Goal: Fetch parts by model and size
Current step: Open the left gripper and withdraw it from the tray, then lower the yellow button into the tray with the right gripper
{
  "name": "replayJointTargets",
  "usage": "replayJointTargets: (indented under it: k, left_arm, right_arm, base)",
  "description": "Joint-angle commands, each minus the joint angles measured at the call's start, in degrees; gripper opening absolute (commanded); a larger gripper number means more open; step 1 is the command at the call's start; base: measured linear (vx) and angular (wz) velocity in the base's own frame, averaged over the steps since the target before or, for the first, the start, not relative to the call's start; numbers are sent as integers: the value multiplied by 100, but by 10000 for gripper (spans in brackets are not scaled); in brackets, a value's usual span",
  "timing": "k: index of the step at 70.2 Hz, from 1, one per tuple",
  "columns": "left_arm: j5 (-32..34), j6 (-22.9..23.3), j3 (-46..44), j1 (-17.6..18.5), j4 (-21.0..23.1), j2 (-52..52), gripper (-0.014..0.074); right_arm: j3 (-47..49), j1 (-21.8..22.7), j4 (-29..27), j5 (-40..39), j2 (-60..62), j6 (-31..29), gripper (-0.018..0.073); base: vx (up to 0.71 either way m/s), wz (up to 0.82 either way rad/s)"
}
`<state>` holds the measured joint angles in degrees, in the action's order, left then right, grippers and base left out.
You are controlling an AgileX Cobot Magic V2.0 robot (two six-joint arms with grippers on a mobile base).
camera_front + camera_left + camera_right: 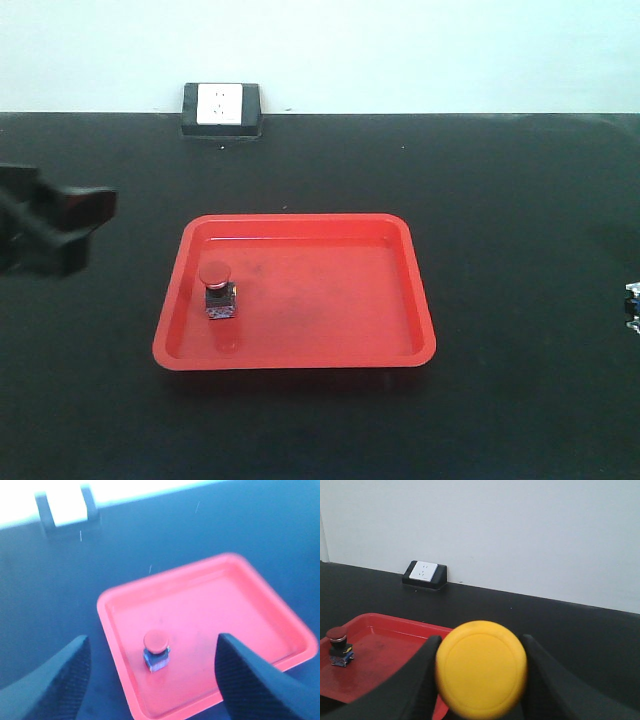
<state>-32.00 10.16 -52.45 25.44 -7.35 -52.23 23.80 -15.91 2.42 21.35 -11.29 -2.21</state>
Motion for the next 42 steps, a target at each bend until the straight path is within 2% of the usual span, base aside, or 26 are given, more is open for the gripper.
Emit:
replayJointTargets:
  k: [1, 11, 24, 42]
  left_arm:
    - [891, -63, 444, 24, 25, 778, 503]
    - [1304, -63, 1308, 24, 25, 1860, 503]
    - [1466, -63, 2212, 24, 25, 2974, 503]
    - [1547, -63, 2846, 24, 114, 3931, 503]
  right_arm:
    - [152, 6, 34, -458, -72, -38, -10]
    - [152, 6, 34, -458, -72, -38, -10]
    - [152, 6, 34, -458, -72, -38, -10]
    - [152, 6, 34, -465, -72, -38, -10]
  base:
    - [0, 0]
    - [0, 0]
    - [0, 0]
    - [0, 0]
